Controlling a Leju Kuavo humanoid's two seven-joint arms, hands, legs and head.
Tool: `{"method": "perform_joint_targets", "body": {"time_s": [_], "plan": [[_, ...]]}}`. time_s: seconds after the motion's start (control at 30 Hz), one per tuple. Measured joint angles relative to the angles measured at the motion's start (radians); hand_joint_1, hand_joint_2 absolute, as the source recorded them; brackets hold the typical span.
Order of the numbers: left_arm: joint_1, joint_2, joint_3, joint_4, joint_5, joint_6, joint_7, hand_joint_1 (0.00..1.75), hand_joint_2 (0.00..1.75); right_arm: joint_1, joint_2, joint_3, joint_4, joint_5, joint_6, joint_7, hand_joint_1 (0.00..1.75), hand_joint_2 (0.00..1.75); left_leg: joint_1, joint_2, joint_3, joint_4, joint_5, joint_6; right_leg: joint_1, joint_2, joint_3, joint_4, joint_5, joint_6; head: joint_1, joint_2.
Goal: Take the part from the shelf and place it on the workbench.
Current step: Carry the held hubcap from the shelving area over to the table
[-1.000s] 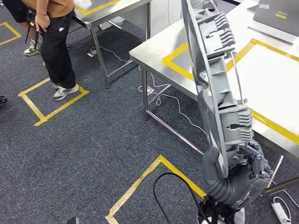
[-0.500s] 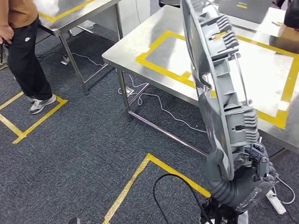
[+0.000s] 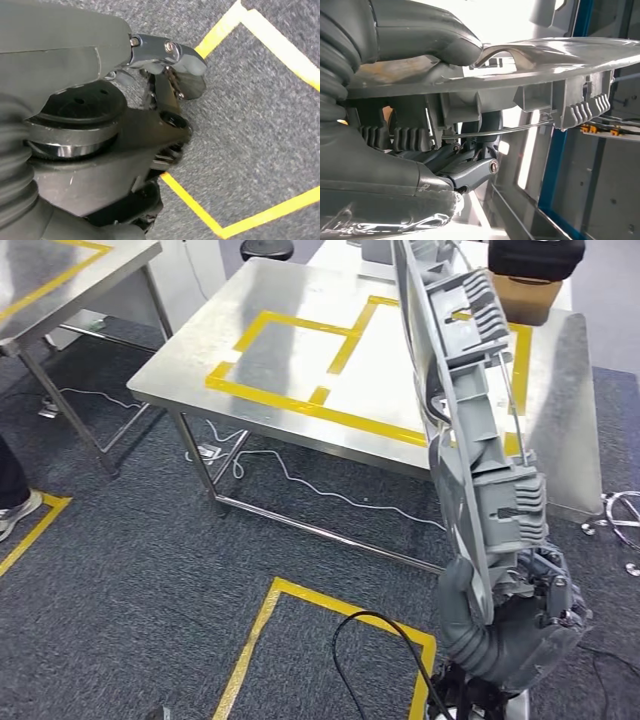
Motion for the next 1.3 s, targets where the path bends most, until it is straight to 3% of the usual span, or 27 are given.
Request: {"method": "perform_joint_targets", "body": {"time_s": [0.07, 0.1, 0.17, 0.2, 0.23, 0.27, 0.3, 0.33, 0.37, 0.43, 0.5, 0.53, 0.6, 0.67, 0.73, 0.8, 0.83, 0.87, 0.93, 1.0, 1.1, 1.17, 1.23, 1.3], "plan": [[-0.001, -0.001, 0.000, 0.000, 0.000, 0.000, 0.000, 0.00, 1.75, 0.001, 0.000, -0.001, -0.001, 0.002, 0.000, 0.000, 1.75, 1.75, 0.000, 0.009, 0.004, -0.011, -0.002, 0.010, -0.003, 0.019, -0.008, -0.004, 0.004, 0.011, 0.000, 0.000], [-0.002, -0.002, 0.000, 0.000, 0.000, 0.000, 0.000, 0.00, 1.75, 0.002, 0.000, -0.002, -0.003, 0.005, 0.000, 0.000, 1.75, 1.75, 0.000, 0.020, 0.004, -0.013, -0.001, 0.017, -0.002, 0.010, -0.011, -0.002, 0.002, 0.015, 0.000, 0.000], [-0.002, -0.004, 0.000, 0.000, -0.001, 0.001, 0.001, 0.00, 1.75, 0.002, 0.000, -0.003, -0.007, 0.012, 0.000, 0.000, 1.75, 1.75, -0.001, 0.042, 0.005, -0.016, 0.001, 0.031, 0.001, -0.049, -0.035, 0.048, -0.032, 0.021, 0.008, 0.000], [-0.002, -0.004, 0.000, 0.000, -0.002, 0.001, 0.001, 0.00, 1.75, 0.003, 0.000, -0.003, -0.009, 0.014, 0.000, 0.000, 1.75, 1.75, -0.003, 0.053, 0.005, -0.016, 0.000, 0.036, 0.004, -0.088, -0.058, 0.103, -0.065, 0.022, 0.011, 0.000], [0.000, -0.004, 0.000, 0.000, -0.003, 0.001, 0.002, 0.00, 1.75, 0.002, 0.000, -0.003, -0.010, 0.015, 0.000, 0.000, 1.75, 1.75, -0.004, 0.065, 0.005, -0.016, 0.000, 0.038, 0.005, -0.112, -0.088, 0.171, -0.100, 0.024, 0.014, 0.000], [0.002, -0.004, 0.000, 0.000, -0.003, 0.001, 0.002, 0.00, 1.75, 0.002, 0.000, -0.003, -0.010, 0.016, 0.000, 0.000, 1.75, 1.75, -0.005, 0.079, 0.006, -0.016, -0.001, 0.040, 0.004, -0.122, -0.115, 0.232, -0.126, 0.026, 0.014, 0.000], [0.004, -0.003, 0.000, 0.000, -0.003, 0.001, 0.002, 0.00, 1.75, 0.002, 0.000, -0.003, -0.011, 0.018, 0.000, 0.000, 1.75, 1.75, -0.006, 0.093, 0.006, -0.015, -0.003, 0.040, 0.004, -0.126, -0.130, 0.268, -0.136, 0.026, 0.014, 0.000], [0.004, -0.003, 0.000, 0.000, -0.003, 0.001, 0.001, 0.00, 1.75, 0.002, 0.000, -0.003, -0.011, 0.020, 0.000, 0.000, 1.75, 1.75, -0.006, 0.108, 0.008, -0.015, -0.004, 0.040, 0.005, -0.130, -0.126, 0.266, -0.125, 0.025, 0.015, 0.000], [0.004, -0.003, 0.000, 0.000, -0.003, 0.000, 0.001, 0.00, 1.75, 0.002, 0.000, -0.003, -0.013, 0.021, 0.000, 0.000, 1.75, 1.75, -0.006, 0.121, 0.011, -0.015, -0.007, 0.039, 0.005, -0.136, -0.103, 0.226, -0.098, 0.023, 0.014, 0.000], [0.004, -0.003, 0.000, 0.000, -0.003, -0.001, -0.001, 0.00, 1.75, 0.001, 0.001, -0.002, -0.020, 0.020, 0.000, 0.000, 1.75, 1.75, -0.009, 0.145, 0.020, -0.015, -0.014, 0.032, 0.012, -0.177, -0.025, 0.090, -0.041, 0.017, 0.015, 0.000], [0.004, -0.003, 0.000, 0.000, -0.003, -0.003, -0.001, 0.00, 1.75, 0.001, 0.001, -0.002, -0.027, 0.016, 0.000, 0.000, 1.75, 1.75, -0.015, 0.163, 0.027, -0.014, -0.020, 0.023, 0.020, -0.209, 0.019, 0.010, -0.021, 0.007, 0.013, 0.000], [0.004, -0.003, 0.000, 0.000, -0.004, -0.003, -0.001, 0.00, 1.75, 0.000, 0.002, -0.001, -0.029, 0.014, 0.000, 0.000, 1.75, 1.75, -0.017, 0.173, 0.029, -0.015, -0.022, 0.019, 0.023, -0.209, 0.021, 0.002, -0.023, 0.003, 0.013, 0.000], [0.003, -0.003, 0.000, 0.000, -0.007, -0.003, -0.001, 0.00, 1.75, 0.001, 0.002, -0.001, -0.032, 0.012, 0.000, 0.000, 1.75, 1.75, -0.017, 0.191, 0.033, -0.018, -0.025, 0.010, 0.020, -0.181, 0.017, -0.001, -0.018, -0.007, 0.013, 0.000], [0.001, -0.003, -0.001, 0.000, -0.010, -0.002, 0.000, 0.00, 1.75, 0.001, 0.003, -0.001, -0.037, -0.002, 0.000, 0.000, 1.75, 1.75, -0.013, 0.154, 0.021, 0.017, -0.052, -0.001, 0.013, -0.154, 0.018, -0.006, -0.014, -0.016, 0.011, 0.000], [0.001, -0.002, -0.001, 0.000, -0.012, 0.000, 0.000, 0.00, 1.75, 0.001, 0.004, -0.001, -0.039, -0.023, 0.000, 0.000, 1.75, 1.75, -0.010, 0.095, -0.027, 0.119, -0.106, -0.009, 0.008, -0.130, 0.019, -0.008, -0.013, -0.022, 0.006, 0.000], [0.004, 0.000, -0.001, 0.000, -0.013, 0.001, 0.000, 0.00, 1.75, 0.001, 0.004, 0.000, -0.038, -0.033, 0.000, 0.000, 1.75, 1.75, -0.010, 0.078, -0.091, 0.232, -0.142, -0.012, 0.007, -0.106, 0.019, -0.008, -0.013, -0.025, 0.003, 0.000], [0.004, 0.000, -0.001, 0.000, -0.013, 0.001, 0.000, 0.00, 1.75, 0.001, 0.004, 0.000, -0.038, -0.034, 0.000, 0.000, 1.75, 1.75, -0.010, 0.076, -0.109, 0.255, -0.137, -0.012, 0.007, -0.095, 0.020, -0.008, -0.013, -0.026, 0.004, 0.000], [0.004, 0.001, -0.001, 0.000, -0.014, 0.001, 0.000, 0.00, 1.75, 0.001, 0.004, 0.000, -0.037, -0.033, 0.000, 0.000, 1.75, 1.75, -0.010, 0.075, -0.107, 0.236, -0.109, -0.011, 0.006, -0.085, 0.022, -0.008, -0.013, -0.025, 0.003, 0.000], [0.002, 0.002, -0.001, 0.000, -0.016, 0.000, 0.000, 0.00, 1.75, 0.001, 0.004, -0.001, -0.037, -0.035, 0.000, 0.000, 1.75, 1.75, -0.008, 0.069, -0.058, 0.116, -0.028, -0.009, 0.005, -0.070, 0.026, -0.008, -0.015, -0.021, 0.003, 0.000], [-0.001, 0.002, -0.001, 0.000, -0.017, 0.000, 0.000, 0.00, 1.75, 0.003, 0.006, -0.006, -0.035, -0.041, 0.000, 0.000, 1.75, 1.75, -0.007, 0.057, -0.013, 0.009, 0.011, -0.003, 0.007, -0.062, 0.025, -0.006, -0.017, -0.011, 0.002, 0.000], [-0.001, 0.000, -0.001, 0.000, -0.015, 0.001, 0.001, 0.00, 1.75, 0.008, 0.012, -0.029, -0.029, -0.037, 0.000, 0.001, 1.75, 1.75, -0.008, 0.052, -0.005, -0.019, 0.012, 0.017, 0.006, -0.060, 0.020, -0.011, -0.014, 0.007, 0.000, 0.000], [-0.001, -0.001, -0.001, 0.000, -0.015, 0.002, 0.003, 0.00, 1.75, 0.012, 0.016, -0.053, -0.026, -0.024, 0.000, 0.001, 1.75, 1.75, -0.005, 0.055, -0.004, -0.023, 0.015, 0.030, 0.007, -0.081, 0.008, 0.014, -0.033, 0.017, 0.004, 0.000], [0.000, -0.001, -0.001, 0.000, -0.014, 0.002, 0.007, 0.00, 1.75, 0.015, 0.020, -0.083, -0.023, -0.013, 0.000, 0.006, 1.75, 1.75, -0.004, 0.058, -0.003, -0.025, 0.017, 0.038, 0.007, -0.113, -0.038, 0.118, -0.091, 0.025, 0.009, 0.000], [0.001, -0.001, -0.001, 0.000, -0.011, 0.002, 0.011, 0.00, 1.75, 0.017, 0.024, -0.106, -0.016, -0.013, 0.000, 0.011, 1.75, 1.75, -0.005, 0.064, -0.003, -0.025, 0.016, 0.040, 0.006, -0.125, -0.096, 0.244, -0.143, 0.029, 0.011, 0.000]]}}
